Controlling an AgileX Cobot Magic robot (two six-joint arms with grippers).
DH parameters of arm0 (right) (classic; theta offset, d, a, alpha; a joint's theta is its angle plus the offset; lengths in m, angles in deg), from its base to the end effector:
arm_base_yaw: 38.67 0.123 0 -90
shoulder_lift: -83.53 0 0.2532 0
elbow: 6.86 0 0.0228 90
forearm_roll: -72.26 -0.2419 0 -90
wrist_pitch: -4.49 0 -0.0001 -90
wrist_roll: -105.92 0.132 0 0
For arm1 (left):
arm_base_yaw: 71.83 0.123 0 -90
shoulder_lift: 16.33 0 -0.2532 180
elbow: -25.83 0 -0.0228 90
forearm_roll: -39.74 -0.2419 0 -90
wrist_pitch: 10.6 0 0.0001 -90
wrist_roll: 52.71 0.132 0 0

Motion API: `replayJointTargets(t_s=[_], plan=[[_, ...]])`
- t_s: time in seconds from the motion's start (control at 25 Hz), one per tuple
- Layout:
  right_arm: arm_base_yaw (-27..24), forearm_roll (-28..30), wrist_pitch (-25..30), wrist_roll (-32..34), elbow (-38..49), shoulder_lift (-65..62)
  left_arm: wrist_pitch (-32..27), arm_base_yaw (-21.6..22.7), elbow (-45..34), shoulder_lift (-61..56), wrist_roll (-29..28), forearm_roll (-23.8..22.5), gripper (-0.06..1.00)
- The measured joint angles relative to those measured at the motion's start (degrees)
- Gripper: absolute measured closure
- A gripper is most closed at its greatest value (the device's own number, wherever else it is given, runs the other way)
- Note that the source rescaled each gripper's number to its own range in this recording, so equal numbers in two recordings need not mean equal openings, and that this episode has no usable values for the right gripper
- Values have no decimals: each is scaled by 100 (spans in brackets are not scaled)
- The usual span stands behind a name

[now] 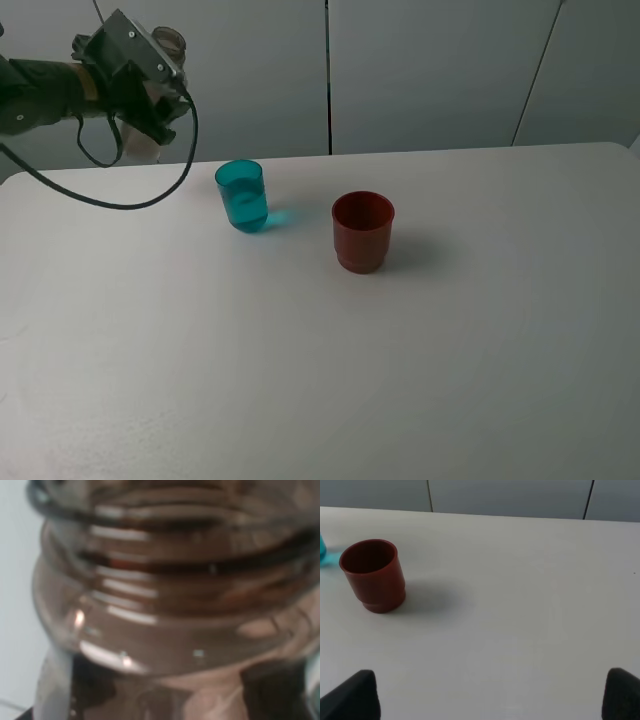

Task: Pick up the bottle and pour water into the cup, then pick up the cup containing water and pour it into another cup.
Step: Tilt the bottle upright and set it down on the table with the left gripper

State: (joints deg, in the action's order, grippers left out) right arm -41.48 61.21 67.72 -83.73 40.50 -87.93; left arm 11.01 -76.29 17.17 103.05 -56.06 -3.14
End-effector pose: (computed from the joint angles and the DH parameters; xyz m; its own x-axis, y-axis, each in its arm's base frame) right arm 0.0522 0.0201 0.2526 -0.4698 -0.0564 -0.8809 -0.1399 0.9901 0.0112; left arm 0.4435 -0.0677 0.1649 -0.1078 0.5989 -0.7935 0.4695 0.7342 0.4904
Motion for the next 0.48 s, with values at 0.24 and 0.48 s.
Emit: replayJointTargets(t_s=[0.24,0.48], plan=[[0,0,0,0,0,0,798,152,0,0,-2383,-1241,94],[0,0,0,0,0,0,2064,389,0,180,-3243,-2166,94]])
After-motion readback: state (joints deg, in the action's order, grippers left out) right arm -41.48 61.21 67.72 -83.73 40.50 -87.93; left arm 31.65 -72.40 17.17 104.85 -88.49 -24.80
